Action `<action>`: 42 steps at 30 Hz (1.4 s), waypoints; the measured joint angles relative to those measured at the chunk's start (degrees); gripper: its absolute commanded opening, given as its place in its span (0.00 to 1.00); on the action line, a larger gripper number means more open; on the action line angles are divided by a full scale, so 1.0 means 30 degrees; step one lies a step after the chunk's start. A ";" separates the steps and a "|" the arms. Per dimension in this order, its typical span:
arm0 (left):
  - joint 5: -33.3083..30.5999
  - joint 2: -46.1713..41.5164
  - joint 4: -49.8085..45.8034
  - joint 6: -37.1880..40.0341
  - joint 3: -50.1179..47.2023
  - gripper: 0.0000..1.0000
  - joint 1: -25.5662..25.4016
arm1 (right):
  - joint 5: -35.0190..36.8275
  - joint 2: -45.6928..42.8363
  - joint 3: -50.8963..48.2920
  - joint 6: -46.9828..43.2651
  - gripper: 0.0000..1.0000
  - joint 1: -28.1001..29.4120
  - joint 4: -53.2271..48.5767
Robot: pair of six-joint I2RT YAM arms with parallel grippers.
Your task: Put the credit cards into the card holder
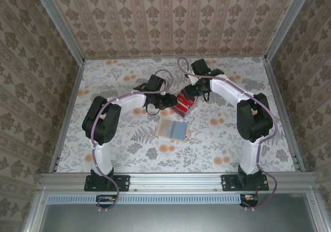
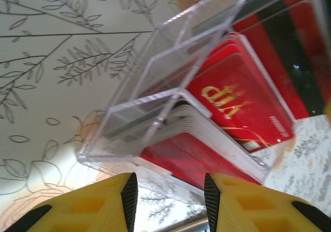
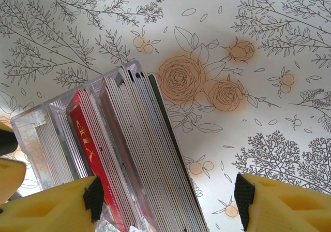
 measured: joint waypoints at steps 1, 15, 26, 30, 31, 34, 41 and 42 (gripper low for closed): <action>-0.0189 0.0182 -0.0204 0.0087 0.0124 0.41 -0.0022 | 0.0000 0.0000 0.0000 0.0007 0.71 0.0000 0.0000; -0.0794 0.0678 -0.0444 0.0423 0.0437 0.41 -0.0102 | 0.0444 0.0000 -0.0219 -0.0007 0.71 -0.0015 -0.0044; -0.0831 0.0670 0.0109 0.0415 0.0211 0.41 -0.0168 | 0.1078 0.0561 -0.0204 -0.0007 0.71 -0.0058 -0.0066; -0.0823 0.0663 0.0255 0.0415 0.0153 0.41 -0.0168 | 0.1158 0.0787 -0.0131 0.0007 0.70 -0.0189 -0.0131; -0.0838 0.0663 0.0350 0.0415 0.0102 0.41 -0.0182 | 0.1158 0.0787 -0.0117 0.0007 0.70 -0.0211 -0.0124; -0.0845 0.0663 0.0437 0.0415 0.0073 0.41 -0.0182 | 0.1151 0.0794 -0.0117 0.0007 0.70 -0.0255 -0.0138; -0.0852 0.0663 0.0546 0.0415 0.0051 0.41 -0.0204 | 0.1151 0.0787 -0.0095 0.0007 0.69 -0.0299 -0.0211; -0.0860 0.0663 0.0554 0.0415 0.0051 0.41 -0.0204 | 0.1144 0.0787 -0.0087 0.0007 0.69 -0.0306 -0.0219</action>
